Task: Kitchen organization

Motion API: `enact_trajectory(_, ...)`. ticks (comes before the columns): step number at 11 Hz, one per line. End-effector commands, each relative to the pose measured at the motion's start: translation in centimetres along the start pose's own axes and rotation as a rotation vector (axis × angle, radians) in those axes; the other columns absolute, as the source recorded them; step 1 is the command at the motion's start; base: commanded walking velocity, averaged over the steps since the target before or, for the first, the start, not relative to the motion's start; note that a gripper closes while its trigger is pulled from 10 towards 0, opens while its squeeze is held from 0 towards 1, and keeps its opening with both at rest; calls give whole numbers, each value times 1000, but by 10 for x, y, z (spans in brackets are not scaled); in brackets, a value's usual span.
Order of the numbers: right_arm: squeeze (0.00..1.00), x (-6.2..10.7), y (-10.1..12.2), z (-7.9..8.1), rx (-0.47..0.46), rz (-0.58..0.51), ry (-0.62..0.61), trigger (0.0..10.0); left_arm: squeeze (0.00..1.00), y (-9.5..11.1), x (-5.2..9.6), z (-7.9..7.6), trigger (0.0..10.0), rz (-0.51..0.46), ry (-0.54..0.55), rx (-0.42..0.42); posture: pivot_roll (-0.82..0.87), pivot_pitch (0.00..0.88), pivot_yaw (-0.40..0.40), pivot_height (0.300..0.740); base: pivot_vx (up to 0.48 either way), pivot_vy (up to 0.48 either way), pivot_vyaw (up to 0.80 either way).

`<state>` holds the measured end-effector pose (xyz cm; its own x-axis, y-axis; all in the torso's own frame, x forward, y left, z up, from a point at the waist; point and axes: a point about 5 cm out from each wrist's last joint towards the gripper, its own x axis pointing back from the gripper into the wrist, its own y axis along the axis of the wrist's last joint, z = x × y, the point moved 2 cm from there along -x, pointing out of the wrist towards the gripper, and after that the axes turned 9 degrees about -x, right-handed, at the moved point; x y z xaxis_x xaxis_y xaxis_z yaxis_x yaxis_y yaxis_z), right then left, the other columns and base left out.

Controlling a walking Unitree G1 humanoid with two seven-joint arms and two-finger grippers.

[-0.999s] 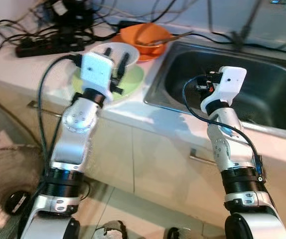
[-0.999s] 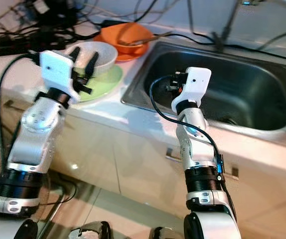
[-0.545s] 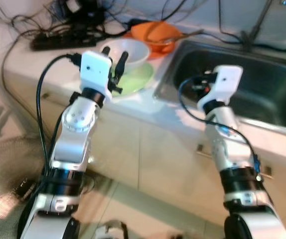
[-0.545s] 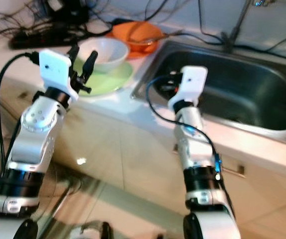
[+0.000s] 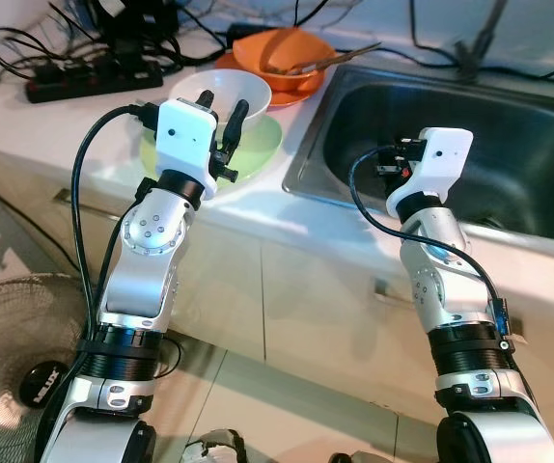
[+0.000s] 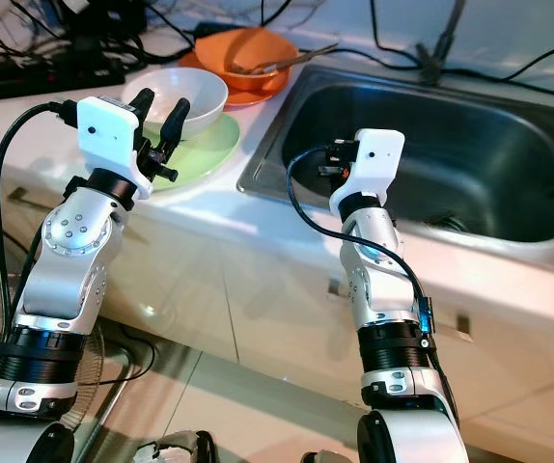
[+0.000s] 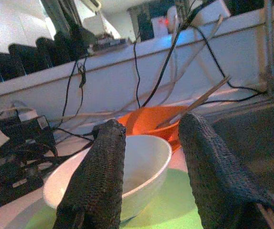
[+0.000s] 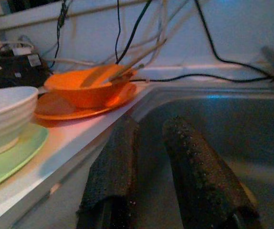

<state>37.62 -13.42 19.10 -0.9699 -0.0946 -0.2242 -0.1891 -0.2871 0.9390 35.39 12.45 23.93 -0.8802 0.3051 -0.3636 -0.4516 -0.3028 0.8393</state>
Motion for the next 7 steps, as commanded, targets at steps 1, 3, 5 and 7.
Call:
enact_trajectory(1,0,0,1,0,-14,-6,-7,10000,0,1,-2,1,10000,1,4,-3,86,94,17,740,244,0,0)
enact_trajectory(3,0,0,1,0,-10,-5,-3,10000,0,2,-2,1,10000,-3,4,-3,87,96,16,740,244,0,0)
enact_trajectory(5,0,-1,2,0,-13,-9,-4,10000,0,2,-2,1,10000,-6,4,-3,86,95,16,740,251,0,0)
enact_trajectory(7,0,-1,2,0,-13,-10,-4,10000,0,3,-2,1,10000,-7,3,-3,85,96,17,740,253,0,0)
